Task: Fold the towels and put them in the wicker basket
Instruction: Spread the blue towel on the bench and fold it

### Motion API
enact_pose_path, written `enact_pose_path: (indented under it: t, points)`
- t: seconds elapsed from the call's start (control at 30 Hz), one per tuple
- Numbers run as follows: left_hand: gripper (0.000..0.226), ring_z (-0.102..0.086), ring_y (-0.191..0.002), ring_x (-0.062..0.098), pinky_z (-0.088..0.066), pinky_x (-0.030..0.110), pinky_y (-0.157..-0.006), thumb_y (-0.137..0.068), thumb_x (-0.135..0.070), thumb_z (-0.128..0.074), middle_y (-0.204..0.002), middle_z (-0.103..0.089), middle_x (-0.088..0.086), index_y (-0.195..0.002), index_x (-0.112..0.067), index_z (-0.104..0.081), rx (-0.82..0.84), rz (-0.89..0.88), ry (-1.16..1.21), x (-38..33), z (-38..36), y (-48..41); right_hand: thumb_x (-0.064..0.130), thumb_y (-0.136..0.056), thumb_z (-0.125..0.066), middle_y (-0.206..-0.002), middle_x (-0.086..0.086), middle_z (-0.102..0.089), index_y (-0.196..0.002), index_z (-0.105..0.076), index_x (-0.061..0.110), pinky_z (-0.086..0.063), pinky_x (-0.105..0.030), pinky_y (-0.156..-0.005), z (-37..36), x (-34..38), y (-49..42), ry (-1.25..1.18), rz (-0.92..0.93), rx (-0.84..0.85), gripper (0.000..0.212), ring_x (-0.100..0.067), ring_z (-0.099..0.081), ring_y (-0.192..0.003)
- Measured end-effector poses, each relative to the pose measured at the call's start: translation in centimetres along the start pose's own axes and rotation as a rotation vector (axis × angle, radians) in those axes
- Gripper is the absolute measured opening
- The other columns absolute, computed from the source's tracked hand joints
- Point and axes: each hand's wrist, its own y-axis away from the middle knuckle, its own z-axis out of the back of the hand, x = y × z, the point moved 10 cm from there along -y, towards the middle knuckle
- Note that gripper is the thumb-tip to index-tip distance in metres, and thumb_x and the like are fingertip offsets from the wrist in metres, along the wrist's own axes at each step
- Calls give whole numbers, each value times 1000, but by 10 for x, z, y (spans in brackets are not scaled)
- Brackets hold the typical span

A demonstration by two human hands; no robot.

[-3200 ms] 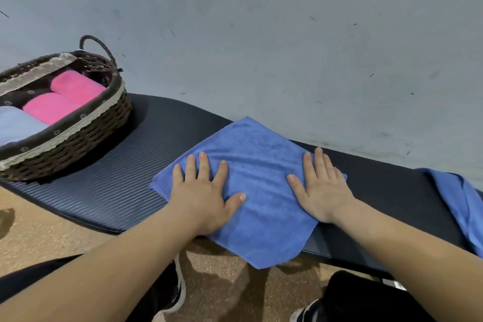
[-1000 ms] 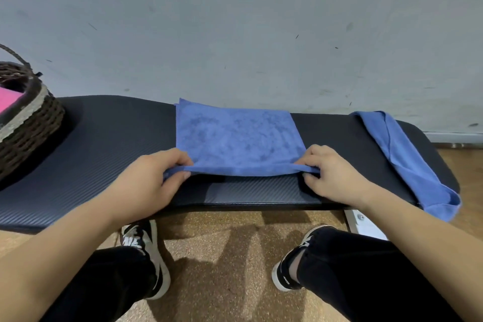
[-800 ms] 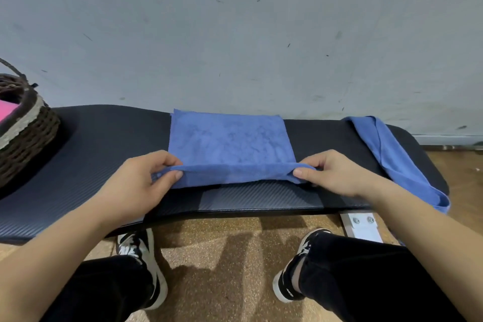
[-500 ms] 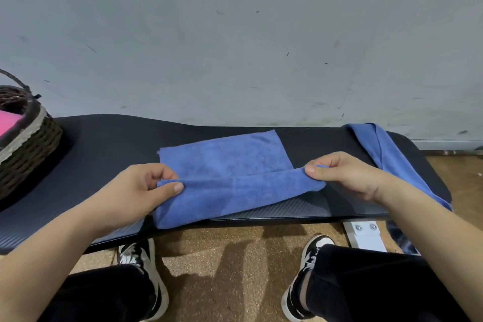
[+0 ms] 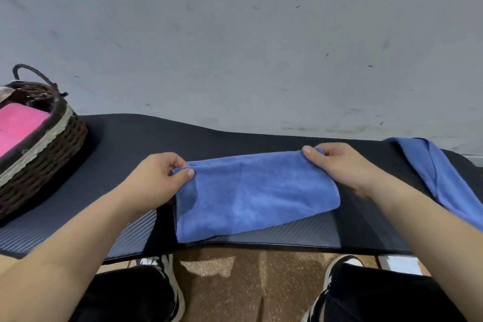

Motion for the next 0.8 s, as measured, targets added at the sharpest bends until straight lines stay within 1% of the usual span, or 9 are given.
enact_pose_path:
  t: [0.1, 0.17, 0.27, 0.4, 0.53, 0.6, 0.7, 0.73, 0.8]
  points:
    - [14, -56, -61, 14, -44, 27, -56, -95, -29, -70, -74, -70, 4, -84, -20, -69, -26, -13, -102, 3, -6, -11, 38, -96, -69, -66, 5, -65, -81, -71, 3, -46, -26, -61, 1, -8, -15, 92, -30, -117, 38, -14, -58, -65]
    - [14, -60, -66, 14, -46, 29, -59, -95, -29, -69, -74, -69, -1, -84, -21, -68, -36, -2, -137, 5, -9, -20, 39, -97, -66, -73, -3, -61, -90, -66, -6, -43, -31, -65, 5, -9, -22, 138, -23, -201, 45, -18, -53, -68]
    - [14, -63, -75, 15, -51, 34, -67, -96, -32, -65, -78, -68, -5, -84, -25, -66, -64, 28, -156, 5, -8, -28, 39, -100, -59, -77, -8, -52, -93, -55, -10, -36, -34, -64, 11, -5, -28, 175, -9, -287, 51, -20, -45, -69]
    - [15, -60, -78, 12, -42, 31, -61, -99, -35, -60, -82, -66, -7, -87, -27, -62, -89, 58, -224, 2, -7, -32, 40, -101, -57, -73, -7, -50, -88, -52, -6, -35, -34, -60, 13, -9, -33, 212, -19, -333, 48, -22, -44, -67]
    - [13, -61, -80, 18, -52, 36, -67, -96, -39, -60, -86, -66, -5, -88, -29, -58, -93, 96, -266, 4, -7, -31, 47, -98, -60, -69, 0, -55, -79, -56, 11, -41, -35, -61, 13, -2, -34, 335, 0, -373, 41, -22, -51, -65]
    - [17, -61, -88, 20, -54, 39, -75, -94, -41, -64, -101, -63, -5, -100, -27, -57, -111, 74, -306, 0, -4, -30, 53, -96, -60, -78, 7, -61, -87, -60, 23, -46, -34, -63, 17, 6, -30, 424, -2, -428, 32, -17, -59, -73]
    - [50, -59, -105, 21, -54, 41, -85, -89, -46, -71, -122, -54, -4, -130, -27, -52, -47, 42, -376, -2, -8, -29, 48, -97, -61, -102, 4, -66, -114, -65, 24, -51, -35, -76, 15, 19, -27, 495, 104, -458, 29, -17, -63, -92]
    - [55, -59, -106, 21, -54, 41, -86, -87, -47, -73, -121, -55, -4, -133, -26, -52, -20, 50, -372, -1, -11, -29, 45, -98, -61, -114, 2, -66, -123, -65, 23, -51, -35, -84, 11, 22, -26, 513, 157, -437, 33, -18, -62, -103]
    - [49, -61, -97, 19, -54, 37, -80, -85, -44, -77, -109, -61, -6, -125, -23, -57, 18, 93, -307, 1, -14, -27, 43, -101, -57, -138, 1, -60, -139, -59, 21, -45, -36, -104, -5, 20, -28, 580, 215, -312, 44, -20, -54, -128]
